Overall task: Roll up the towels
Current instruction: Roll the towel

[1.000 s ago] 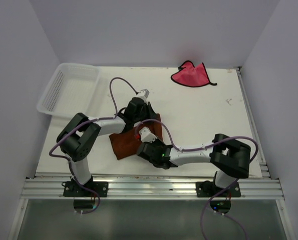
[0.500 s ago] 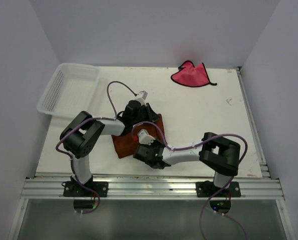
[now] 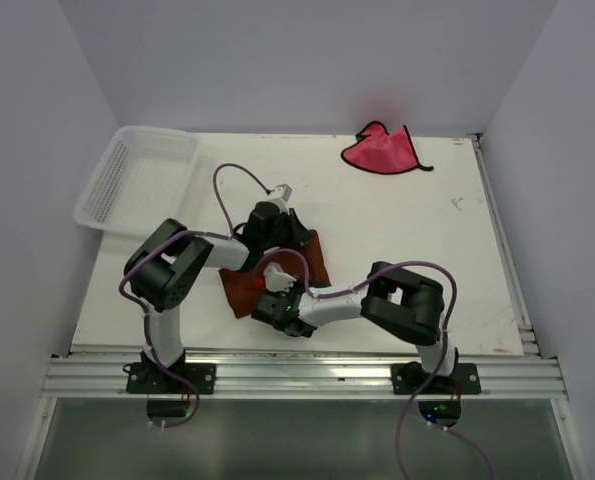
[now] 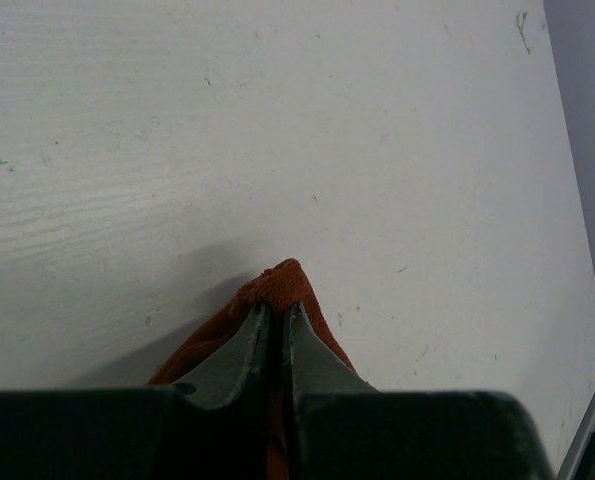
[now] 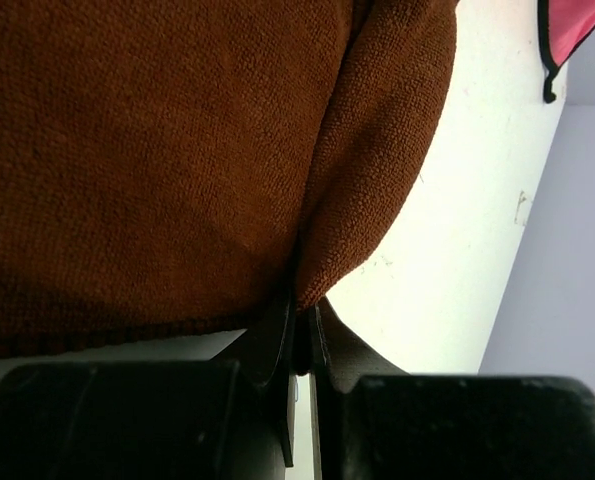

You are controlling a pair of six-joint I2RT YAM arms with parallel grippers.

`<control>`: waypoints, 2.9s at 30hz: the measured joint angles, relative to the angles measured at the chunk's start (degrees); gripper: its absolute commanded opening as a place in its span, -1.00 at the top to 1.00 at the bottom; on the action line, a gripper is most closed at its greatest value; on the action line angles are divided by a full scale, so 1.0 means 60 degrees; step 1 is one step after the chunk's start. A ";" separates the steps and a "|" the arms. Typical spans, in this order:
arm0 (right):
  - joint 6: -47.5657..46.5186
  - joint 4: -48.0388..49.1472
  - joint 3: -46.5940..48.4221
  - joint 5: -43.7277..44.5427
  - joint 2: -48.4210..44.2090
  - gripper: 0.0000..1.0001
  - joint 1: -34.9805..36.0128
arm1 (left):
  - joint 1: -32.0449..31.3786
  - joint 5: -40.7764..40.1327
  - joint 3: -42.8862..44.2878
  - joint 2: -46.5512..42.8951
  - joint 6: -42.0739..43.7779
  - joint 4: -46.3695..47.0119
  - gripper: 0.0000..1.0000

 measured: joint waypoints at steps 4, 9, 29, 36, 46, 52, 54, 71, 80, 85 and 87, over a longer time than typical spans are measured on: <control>-0.0007 -0.0455 0.0484 0.0204 0.0495 1.00 0.0025 | 0.0062 -0.0266 0.0000 0.0000 0.0138 -0.0324 1.00; -0.0062 -0.1035 0.0962 0.0401 0.0976 1.00 0.0073 | 0.0073 -0.0521 0.0084 -0.0004 0.0339 -0.0659 1.00; -0.0554 -0.1588 0.1421 0.0423 0.1384 0.70 0.0098 | -0.0044 -0.1045 0.0390 -0.0007 0.1151 -0.1413 1.00; -0.0619 -0.1610 0.1355 0.0291 0.1158 0.27 0.0113 | -0.0055 -0.1351 0.0259 -0.0135 0.1566 -0.1341 1.00; -0.0787 -0.1792 0.0940 -0.0739 0.0222 0.11 0.0266 | -0.0361 -0.2076 -0.0525 -0.0601 0.2164 -0.0739 1.00; -0.0215 -0.1311 -0.0302 -0.1781 -0.1778 0.10 0.0211 | -0.0368 -0.2324 -0.0863 -0.0623 0.2233 -0.0284 1.00; -0.0025 -0.1064 -0.0576 -0.1978 -0.2616 0.09 0.0189 | -0.0379 -0.2368 -0.0918 -0.0623 0.2233 -0.0164 1.00; 0.1435 0.1191 -0.2769 -0.5643 -0.7155 0.10 -0.2481 | -0.0390 -0.2601 -0.1406 -0.0739 0.2222 0.0466 1.00; 0.2459 0.2073 -0.2575 -0.7595 -0.6400 0.08 -0.3544 | -0.0430 -0.2688 -0.1421 -0.0750 0.2222 0.0481 1.00; 0.2962 0.2102 -0.2503 -0.7909 -0.6244 0.08 -0.3971 | -0.0433 -0.2703 -0.1421 -0.0758 0.2222 0.0466 1.00; 0.3235 0.2197 -0.2506 -0.8229 -0.6244 0.08 -0.4422 | -0.0433 -0.2718 -0.1421 -0.0758 0.2222 0.0463 1.00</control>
